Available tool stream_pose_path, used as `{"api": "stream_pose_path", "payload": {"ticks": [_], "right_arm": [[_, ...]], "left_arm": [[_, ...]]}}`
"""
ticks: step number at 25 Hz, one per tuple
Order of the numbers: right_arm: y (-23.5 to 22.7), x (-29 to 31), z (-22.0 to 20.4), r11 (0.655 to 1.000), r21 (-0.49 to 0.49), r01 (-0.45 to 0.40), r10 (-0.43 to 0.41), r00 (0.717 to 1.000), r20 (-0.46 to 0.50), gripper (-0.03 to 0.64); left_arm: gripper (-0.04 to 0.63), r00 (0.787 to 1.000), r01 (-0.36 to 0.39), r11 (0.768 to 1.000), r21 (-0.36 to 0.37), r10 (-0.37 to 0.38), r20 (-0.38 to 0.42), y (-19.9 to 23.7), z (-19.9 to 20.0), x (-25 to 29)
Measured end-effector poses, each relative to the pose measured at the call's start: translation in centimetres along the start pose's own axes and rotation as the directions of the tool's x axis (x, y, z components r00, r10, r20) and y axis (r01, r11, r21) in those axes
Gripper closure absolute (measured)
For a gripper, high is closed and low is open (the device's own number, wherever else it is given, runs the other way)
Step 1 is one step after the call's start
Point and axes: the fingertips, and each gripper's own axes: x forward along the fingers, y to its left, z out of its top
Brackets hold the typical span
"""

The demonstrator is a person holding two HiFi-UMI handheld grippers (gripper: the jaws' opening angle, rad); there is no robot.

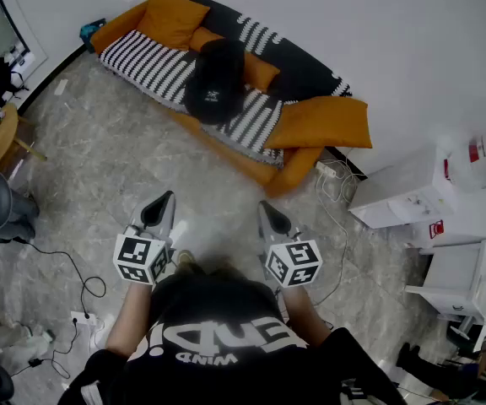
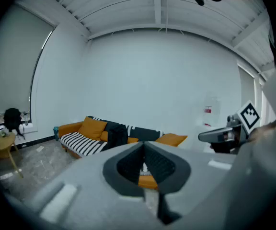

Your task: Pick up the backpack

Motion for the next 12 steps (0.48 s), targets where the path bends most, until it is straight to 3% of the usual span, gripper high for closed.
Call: {"api": "stream_pose_path", "payload": {"ticks": [9, 12], "right_arm": [[2.4, 2.1, 2.2, 1.0, 0.005, -0.013, 0.013, 1.0, 0.028, 0.617], [3.5, 3.0, 3.2, 0.997, -0.065, -0.029, 0.029, 1.0, 0.004, 0.617]], "left_arm": [[0.594, 1.0, 0.016, 1.0, 0.004, -0.016, 0.011, 2.8, 1.1, -0.6], [0.594, 0.999, 0.048, 0.998, 0.049, -0.049, 0.012, 4.4, 1.9, -1.0]]}}
